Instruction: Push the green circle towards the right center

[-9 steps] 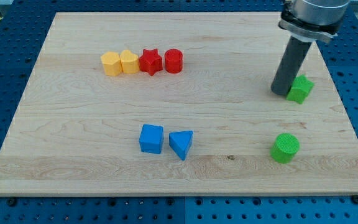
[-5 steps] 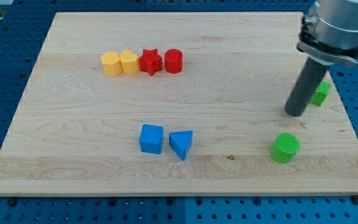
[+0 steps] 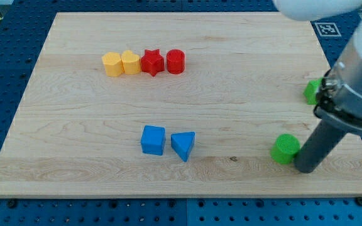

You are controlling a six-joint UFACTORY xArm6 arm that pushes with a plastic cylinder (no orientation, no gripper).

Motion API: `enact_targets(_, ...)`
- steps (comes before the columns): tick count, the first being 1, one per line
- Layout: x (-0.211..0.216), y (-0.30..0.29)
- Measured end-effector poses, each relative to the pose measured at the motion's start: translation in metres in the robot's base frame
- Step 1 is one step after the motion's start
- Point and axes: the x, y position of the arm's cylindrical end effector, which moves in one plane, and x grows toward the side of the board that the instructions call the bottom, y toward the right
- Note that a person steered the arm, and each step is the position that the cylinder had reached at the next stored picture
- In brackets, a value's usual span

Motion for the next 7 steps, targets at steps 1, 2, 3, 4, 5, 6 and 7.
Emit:
enact_targets(1, -0.008, -0.019)
enact_targets(2, -0.028, -0.020)
enact_targets(3, -0.010, -0.049)
enact_targets(4, -0.009, -0.053)
enact_targets(5, -0.030, -0.053)
enact_targets(6, -0.044, -0.053)
enact_targets(7, -0.044, -0.055)
